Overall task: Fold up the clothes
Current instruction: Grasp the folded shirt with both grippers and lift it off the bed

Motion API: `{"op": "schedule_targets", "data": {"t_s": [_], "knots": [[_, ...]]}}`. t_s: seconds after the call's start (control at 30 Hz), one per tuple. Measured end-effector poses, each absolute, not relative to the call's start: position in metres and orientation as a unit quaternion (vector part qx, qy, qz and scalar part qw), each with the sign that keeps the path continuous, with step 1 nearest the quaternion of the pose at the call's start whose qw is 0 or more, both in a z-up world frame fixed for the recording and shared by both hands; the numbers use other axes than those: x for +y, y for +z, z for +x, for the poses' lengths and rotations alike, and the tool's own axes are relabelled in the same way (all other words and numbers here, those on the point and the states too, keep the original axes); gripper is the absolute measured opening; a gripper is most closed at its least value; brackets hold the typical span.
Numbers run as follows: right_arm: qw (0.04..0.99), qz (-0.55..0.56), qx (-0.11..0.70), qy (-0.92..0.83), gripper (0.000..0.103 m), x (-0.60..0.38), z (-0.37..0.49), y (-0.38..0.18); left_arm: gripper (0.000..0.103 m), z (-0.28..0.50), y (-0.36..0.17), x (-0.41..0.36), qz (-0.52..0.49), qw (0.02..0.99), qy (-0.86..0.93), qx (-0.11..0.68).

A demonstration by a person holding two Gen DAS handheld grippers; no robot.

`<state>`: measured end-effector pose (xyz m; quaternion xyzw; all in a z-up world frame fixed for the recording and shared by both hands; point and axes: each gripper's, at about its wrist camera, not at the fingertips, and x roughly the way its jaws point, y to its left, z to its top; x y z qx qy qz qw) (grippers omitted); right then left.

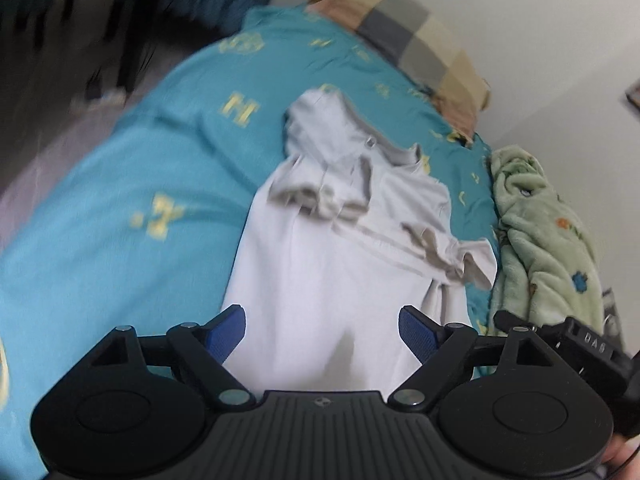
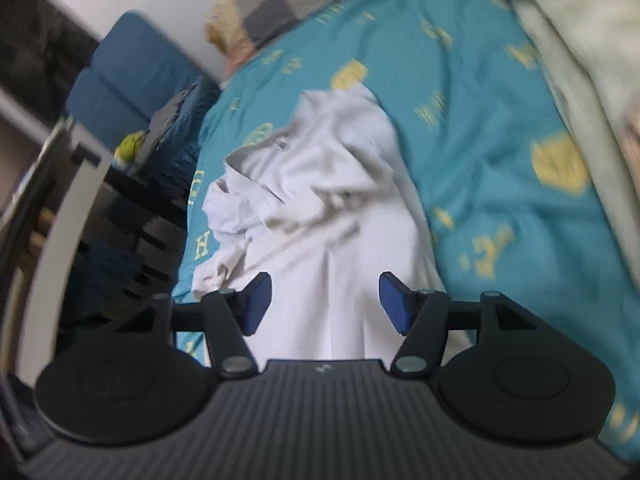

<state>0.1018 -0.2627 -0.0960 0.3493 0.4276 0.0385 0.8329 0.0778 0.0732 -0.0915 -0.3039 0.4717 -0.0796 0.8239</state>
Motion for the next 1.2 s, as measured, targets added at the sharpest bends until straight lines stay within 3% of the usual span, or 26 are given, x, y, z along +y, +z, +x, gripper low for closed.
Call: {"op": "schedule_targets", "data": {"t_s": [0.3,0.47,0.57,0.6,0.63,0.67,0.7,0.73,0.8,0.93,1.2], "knots": [[0.696,0.534,0.479,-0.026,0.063,-0.288,0.058,-0.157,0.084,0.062,-0.141,0.085,-0.424,0.754,-0.061,0.498],[0.686,0.527,0.500,-0.037,0.063,-0.278,0.070,-0.175,0.081,0.067,-0.161,0.087,-0.472,0.733,-0.060,0.486],[0.691,0.537,0.481,-0.045,0.063,-0.276,0.079,-0.182,0.064,0.070,-0.173,0.088,-0.500,0.720,-0.059,0.478],[0.693,0.538,0.478,-0.047,0.061,-0.275,0.082,-0.182,0.053,0.071,-0.176,0.090,-0.508,0.716,-0.055,0.476],[0.696,0.537,0.473,-0.050,0.053,-0.275,0.084,-0.182,0.041,0.071,-0.178,0.092,-0.513,0.715,-0.049,0.472],[0.703,0.532,0.469,-0.051,0.046,-0.276,0.084,-0.180,0.036,0.071,-0.178,0.094,-0.516,0.715,-0.045,0.469],[0.711,0.525,0.465,-0.052,0.030,-0.277,0.083,-0.178,0.028,0.070,-0.177,0.095,-0.518,0.717,-0.045,0.465],[0.718,0.520,0.460,-0.051,0.023,-0.278,0.082,-0.175,0.017,0.070,-0.176,0.097,-0.520,0.718,-0.045,0.460],[0.730,0.515,0.447,-0.048,0.016,-0.281,0.078,-0.170,0.012,0.069,-0.169,0.099,-0.520,0.727,-0.048,0.445],[0.748,0.508,0.424,-0.037,0.014,-0.283,0.073,-0.157,0.011,0.064,-0.149,0.098,-0.509,0.751,-0.060,0.416],[0.761,0.486,0.429,-0.032,0.014,-0.284,0.073,-0.150,0.011,0.094,-0.115,0.064,-0.349,0.791,-0.022,0.502]]}}
